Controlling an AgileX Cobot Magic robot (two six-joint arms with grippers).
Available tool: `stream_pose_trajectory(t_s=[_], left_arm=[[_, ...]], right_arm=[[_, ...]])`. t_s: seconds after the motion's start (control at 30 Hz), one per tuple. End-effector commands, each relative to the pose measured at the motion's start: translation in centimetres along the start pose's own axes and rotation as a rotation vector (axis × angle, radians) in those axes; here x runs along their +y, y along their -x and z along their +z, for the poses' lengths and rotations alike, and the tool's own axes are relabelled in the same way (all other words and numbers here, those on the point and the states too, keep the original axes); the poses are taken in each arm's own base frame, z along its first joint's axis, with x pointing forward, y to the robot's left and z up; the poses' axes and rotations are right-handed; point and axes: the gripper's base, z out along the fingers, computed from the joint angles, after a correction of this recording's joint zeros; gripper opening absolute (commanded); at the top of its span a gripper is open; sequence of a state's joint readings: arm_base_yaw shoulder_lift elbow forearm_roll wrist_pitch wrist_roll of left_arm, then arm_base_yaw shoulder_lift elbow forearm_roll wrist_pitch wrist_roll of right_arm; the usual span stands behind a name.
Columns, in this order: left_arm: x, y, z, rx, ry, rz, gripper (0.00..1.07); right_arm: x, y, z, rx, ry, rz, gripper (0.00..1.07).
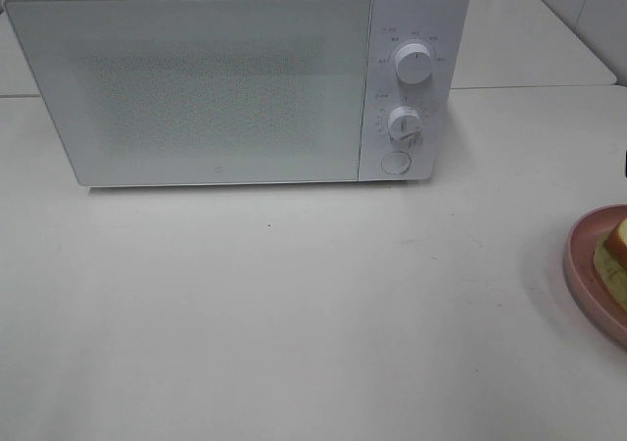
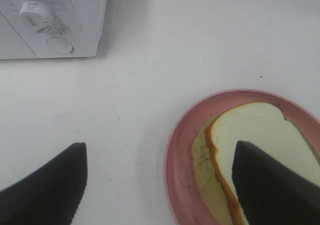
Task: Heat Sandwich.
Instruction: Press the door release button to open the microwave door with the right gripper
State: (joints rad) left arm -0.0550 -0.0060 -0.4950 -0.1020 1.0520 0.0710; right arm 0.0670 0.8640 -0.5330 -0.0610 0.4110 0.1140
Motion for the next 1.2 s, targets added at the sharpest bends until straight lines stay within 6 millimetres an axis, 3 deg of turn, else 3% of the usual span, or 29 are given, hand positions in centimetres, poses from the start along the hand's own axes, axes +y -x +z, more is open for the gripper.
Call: stream_pose_trajectory(t_s=[0.03,0.6,0.77,1.2], left_arm=[[-0.1,-0.1,-0.3,-0.037,-0.005,-0.002,1.03],[-0.1,-0.1,-0.3,-0.037,-0.005,-0.002,1.03],[-0.1,-0.1,-0.3,-0.037,-0.005,-0.002,1.03],[-0.1,-0.1,-0.3,-0.037,-0.005,-0.002,1.03]], right_arm=[[0.0,0.8,1.0,-0.034,0.001,-0.015,0.76],[0.5,3.1,6.7,-0.213,0.037,-0.012,0.76],[0.5,2.6,8.4,-0.274,0.04,0.019,0.76],[4.5,1.0,10.0,-0.45,0.024,-0.075,0.76]])
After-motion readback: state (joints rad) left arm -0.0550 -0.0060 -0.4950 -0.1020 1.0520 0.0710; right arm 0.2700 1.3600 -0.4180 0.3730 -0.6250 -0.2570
